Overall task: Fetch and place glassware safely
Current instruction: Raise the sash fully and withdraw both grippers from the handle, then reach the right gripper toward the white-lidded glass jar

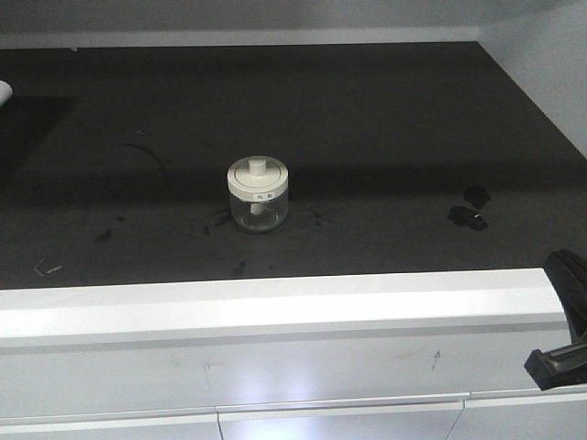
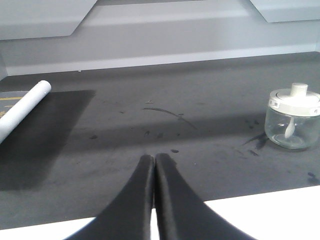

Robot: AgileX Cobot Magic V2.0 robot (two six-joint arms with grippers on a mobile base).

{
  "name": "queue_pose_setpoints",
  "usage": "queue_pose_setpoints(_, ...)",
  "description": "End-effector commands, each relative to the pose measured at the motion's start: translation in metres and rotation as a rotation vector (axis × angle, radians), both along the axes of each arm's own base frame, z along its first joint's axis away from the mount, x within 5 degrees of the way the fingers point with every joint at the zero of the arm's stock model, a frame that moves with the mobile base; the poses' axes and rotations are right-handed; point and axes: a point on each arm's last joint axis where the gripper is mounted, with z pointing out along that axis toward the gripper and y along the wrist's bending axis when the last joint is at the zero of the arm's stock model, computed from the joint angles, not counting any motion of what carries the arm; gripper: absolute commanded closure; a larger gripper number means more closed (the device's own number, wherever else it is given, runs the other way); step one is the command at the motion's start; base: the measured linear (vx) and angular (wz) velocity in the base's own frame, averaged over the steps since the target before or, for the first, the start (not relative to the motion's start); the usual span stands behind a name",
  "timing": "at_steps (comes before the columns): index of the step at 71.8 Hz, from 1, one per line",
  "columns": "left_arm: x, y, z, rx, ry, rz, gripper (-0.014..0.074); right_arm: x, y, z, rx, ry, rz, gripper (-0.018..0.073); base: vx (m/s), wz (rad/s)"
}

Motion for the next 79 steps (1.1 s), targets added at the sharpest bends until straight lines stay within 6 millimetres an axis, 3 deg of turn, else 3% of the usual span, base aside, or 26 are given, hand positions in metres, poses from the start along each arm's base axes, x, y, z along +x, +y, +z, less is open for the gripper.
queue_pose_setpoints(1,0.001,-0.001,0.014,-0.016,-0.079,-0.008,0.0603,0.001,0.003,0.013,0.017,-0.076,0.029,0.056,0.0,0.0)
queue_pose_setpoints(24,0.001,-0.001,0.014,-0.016,-0.078,-0.008,0.0603,0.001,0.002,0.015,0.04,-0.065,0.022,0.0521,0.0,0.0)
queue_pose_setpoints(35,0.001,-0.001,0.014,-0.016,-0.078,-0.008,0.0603,0.002,0.004,0.018,-0.014,-0.085,0.039,0.04,0.0,0.0)
queue_pose_setpoints(49,0.001,-0.001,0.014,-0.016,-0.078,-0.008,0.0603,0.001,0.006,0.022,-0.003,-0.122,0.065,0.0176,0.0,0.0)
queue_pose_setpoints(60,0.001,-0.001,0.014,-0.016,-0.078,-0.008,0.0603,0.002,0.009,0.026,0.003,-0.166,0.096,0.0092,0.0,0.0)
queue_pose_setpoints(79,0.001,-0.001,0.014,-0.016,-0.078,-0.008,0.0603,0.046,0.02,0.059,0.026,-0.18,0.159,0.0092,0.0,0.0)
